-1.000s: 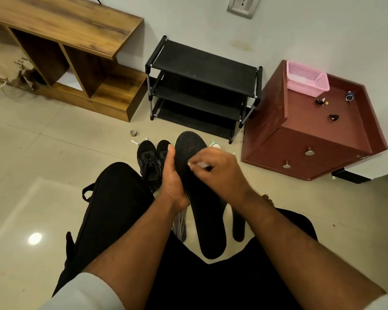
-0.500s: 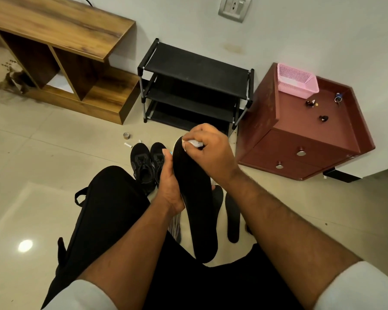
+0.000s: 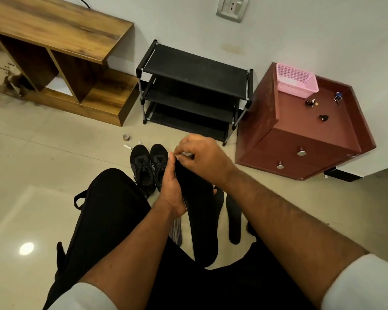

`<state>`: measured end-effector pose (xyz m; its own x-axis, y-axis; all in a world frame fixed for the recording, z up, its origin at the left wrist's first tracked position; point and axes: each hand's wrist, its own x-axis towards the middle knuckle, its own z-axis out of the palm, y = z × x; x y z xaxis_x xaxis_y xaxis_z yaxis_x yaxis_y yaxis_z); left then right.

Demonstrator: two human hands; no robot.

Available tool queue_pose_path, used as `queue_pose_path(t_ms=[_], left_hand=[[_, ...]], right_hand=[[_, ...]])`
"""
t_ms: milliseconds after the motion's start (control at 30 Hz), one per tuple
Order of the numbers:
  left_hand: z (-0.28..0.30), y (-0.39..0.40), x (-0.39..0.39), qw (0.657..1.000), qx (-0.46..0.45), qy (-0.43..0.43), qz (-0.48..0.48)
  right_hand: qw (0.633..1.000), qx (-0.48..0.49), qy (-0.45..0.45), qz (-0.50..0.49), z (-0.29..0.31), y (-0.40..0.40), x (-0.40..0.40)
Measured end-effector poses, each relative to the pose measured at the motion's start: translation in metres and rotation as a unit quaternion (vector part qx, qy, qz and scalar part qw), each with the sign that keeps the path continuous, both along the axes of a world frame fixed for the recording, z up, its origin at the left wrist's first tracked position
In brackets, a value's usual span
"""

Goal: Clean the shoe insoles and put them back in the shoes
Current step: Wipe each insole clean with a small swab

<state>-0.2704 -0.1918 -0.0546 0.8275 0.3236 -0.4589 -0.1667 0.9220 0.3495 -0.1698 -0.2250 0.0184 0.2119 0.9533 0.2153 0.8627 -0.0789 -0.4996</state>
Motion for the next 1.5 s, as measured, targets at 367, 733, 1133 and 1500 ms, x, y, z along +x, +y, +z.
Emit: queue_pose_path(t_ms=[367,733,1133,1500], left_hand=[[0.005,0.008,-0.001,0.999,-0.014,0.001,0.045],[0.007,0.01,0.0,0.999,-0.023,-0.01,0.03],[0.005,0.015,0.0,0.999,-0.034,-0.008,0.021],[0.004,0.017,-0.006,0.999,-0.035,0.003,0.019]], right_hand=[[0.999,0.021,0.029,-0.04,-0.001,0.002,-0.008],[0.997,0.027,0.008,-0.073,-0.003,-0.002,0.004],[0.996,0.005,-0.021,-0.087,-0.004,-0.009,0.019],[0.99,-0.023,-0.05,-0.13,-0.009,-0.007,0.027]])
